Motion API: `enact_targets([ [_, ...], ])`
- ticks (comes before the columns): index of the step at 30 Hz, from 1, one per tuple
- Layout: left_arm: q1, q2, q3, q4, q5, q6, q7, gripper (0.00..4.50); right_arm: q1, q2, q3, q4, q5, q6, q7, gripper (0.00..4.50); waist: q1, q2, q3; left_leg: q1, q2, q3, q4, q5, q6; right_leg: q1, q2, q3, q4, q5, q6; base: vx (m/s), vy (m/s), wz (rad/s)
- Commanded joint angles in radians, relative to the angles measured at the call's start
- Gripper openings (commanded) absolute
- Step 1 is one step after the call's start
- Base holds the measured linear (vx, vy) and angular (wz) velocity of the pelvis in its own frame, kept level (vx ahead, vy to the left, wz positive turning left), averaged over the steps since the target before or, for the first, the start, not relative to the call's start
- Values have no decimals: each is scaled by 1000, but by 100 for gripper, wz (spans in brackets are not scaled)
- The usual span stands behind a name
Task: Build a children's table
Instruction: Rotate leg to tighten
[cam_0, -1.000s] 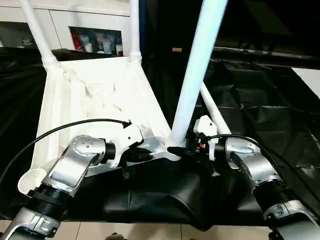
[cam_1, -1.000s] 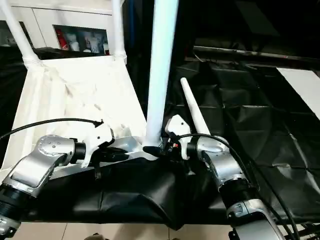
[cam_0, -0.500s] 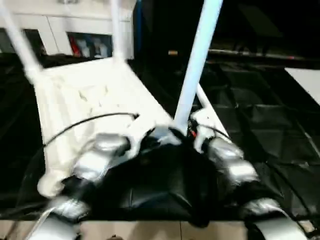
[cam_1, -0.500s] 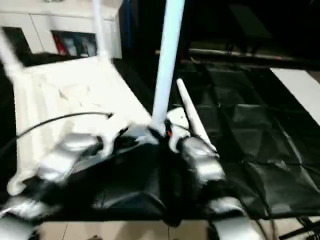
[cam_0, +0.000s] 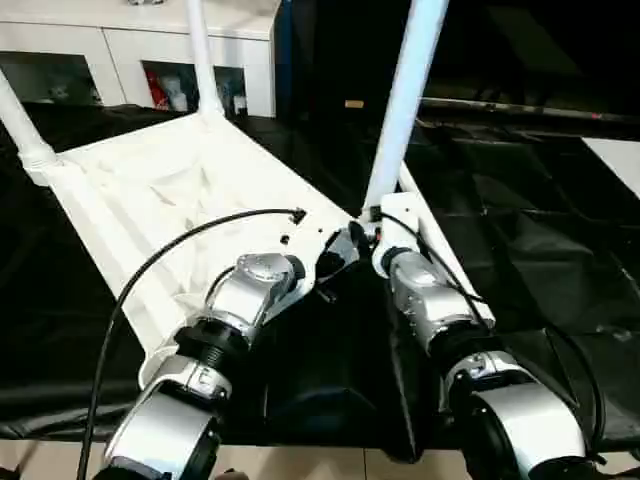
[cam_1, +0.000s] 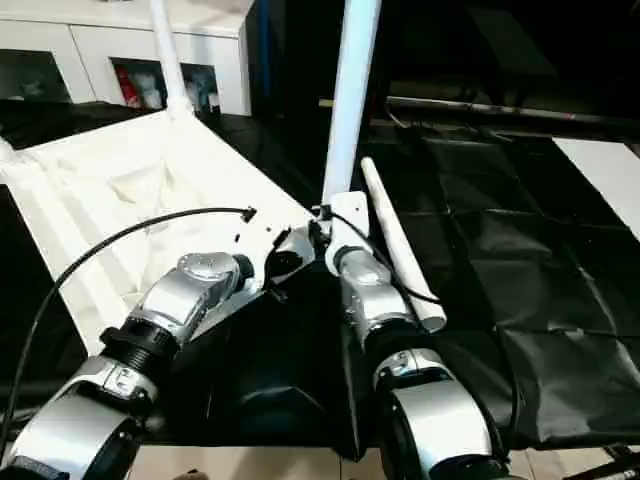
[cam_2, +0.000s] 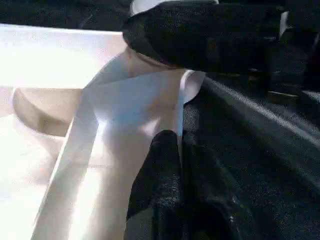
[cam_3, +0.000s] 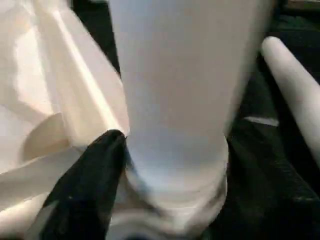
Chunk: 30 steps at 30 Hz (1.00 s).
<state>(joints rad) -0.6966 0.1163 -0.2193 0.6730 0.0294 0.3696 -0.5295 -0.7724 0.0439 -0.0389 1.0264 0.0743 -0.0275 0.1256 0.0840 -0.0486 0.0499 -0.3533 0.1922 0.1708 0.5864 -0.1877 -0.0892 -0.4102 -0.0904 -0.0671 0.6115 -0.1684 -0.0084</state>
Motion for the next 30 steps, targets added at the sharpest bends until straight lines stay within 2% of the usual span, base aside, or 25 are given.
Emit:
enact_targets([
  [1,37,32,-6,-49,9,-74,-39,0,34,-3,26,-44,11,-19,74,350,1,-3,-61,-12,26,-8,-79,-235,29,58,-56,37,-77,-305,-143,0,0,0],
  [2,42,36,-10,-56,10,-81,-48,0,37,-7,27,-51,10,-20,80,360,2,-5,-61,-13,28,-10,-79,-233,26,60,-58,36,-79,-318,-136,0,0,0],
  [3,72,56,-22,-104,2,-82,-101,0,56,-31,35,-85,12,-30,110,372,-1,-3,-62,-4,32,-7,-77,-233,22,50,-57,40,-77,-306,-146,0,0,0],
  [5,106,83,-31,-156,-8,-88,-147,0,85,-66,59,-133,11,-41,198,385,2,-4,-62,-5,33,-5,-75,-219,32,52,-57,41,-74,-270,-163,0,0,0],
  [6,135,110,-38,-202,-19,-80,-188,0,118,-106,81,-183,9,-33,289,392,5,-8,-61,-5,34,-3,-75,-209,40,51,-55,42,-72,-262,-164,0,0,0],
  [7,149,126,-42,-221,-23,-87,-209,0,140,-131,99,-217,7,-34,350,414,7,-7,-62,-4,34,-2,-74,-202,44,51,-55,42,-71,-257,-166,0,0,0],
  [10,168,149,-47,-244,-30,-115,-243,0,169,-166,120,-262,0,-44,424,426,5,-4,-57,-6,32,-1,-77,-222,45,47,-53,42,-78,-297,-162,0,0,0],
  [11,197,186,-53,-286,-58,-141,-316,0,212,-232,137,-345,16,-32,539,439,6,-7,-58,-5,34,-2,-76,-229,42,48,-53,42,-78,-307,-155,0,0,0],
  [12,197,186,-53,-286,-58,-141,-316,0,212,-232,137,-345,16,-32,539,439,9,-7,-59,-4,36,-3,-75,-224,46,49,-54,43,-76,-294,-154,0,0,0],
  [13,222,222,-64,-330,-80,-151,-389,0,246,-294,152,-420,47,-6,662,439,6,-9,-58,-7,34,-2,-76,-213,52,49,-51,44,-74,-275,-160,0,0,0],
  [14,231,236,-68,-349,-84,-150,-415,0,257,-318,162,-448,62,10,714,439,11,-8,-60,-2,36,-1,-72,-207,62,48,-51,45,-71,-251,-168,0,0,0],
  [15,236,243,-70,-360,-85,-147,-429,0,263,-331,168,-464,72,22,744,439,9,-10,-59,-6,36,-1,-73,-200,68,50,-51,45,-70,-240,-174,0,0,0],
  [16,237,246,-71,-364,-86,-147,-434,0,266,-337,171,-472,79,31,762,439,9,-8,-57,-7,35,0,-74,-204,70,49,-48,44,-70,-243,-176,0,0,0],
  [17,245,263,-74,-388,-89,-141,-462,0,280,-369,186,-514,116,79,857,439,8,-8,-56,-4,34,0,-75,-231,70,48,-49,43,-77,-296,-172,0,0,0],
  [19,248,272,-70,-402,-94,-138,-481,0,284,-390,203,-525,124,100,927,439,7,-9,-55,-6,37,-2,-76,-230,67,47,-50,43,-76,-301,-174,0,0,0],
  [25,243,278,-64,-409,-103,-133,-493,0,267,-386,226,-495,71,71,915,439,8,-10,-57,-5,35,-1,-74,-212,48,44,-51,44,-73,-282,-185,0,0,0],
  [30,241,272,-64,-404,-97,-133,-498,0,251,-368,228,-478,67,66,894,439,9,-12,-58,-5,34,-1,-72,-194,49,47,-51,44,-70,-265,-185,0,0,0],
])
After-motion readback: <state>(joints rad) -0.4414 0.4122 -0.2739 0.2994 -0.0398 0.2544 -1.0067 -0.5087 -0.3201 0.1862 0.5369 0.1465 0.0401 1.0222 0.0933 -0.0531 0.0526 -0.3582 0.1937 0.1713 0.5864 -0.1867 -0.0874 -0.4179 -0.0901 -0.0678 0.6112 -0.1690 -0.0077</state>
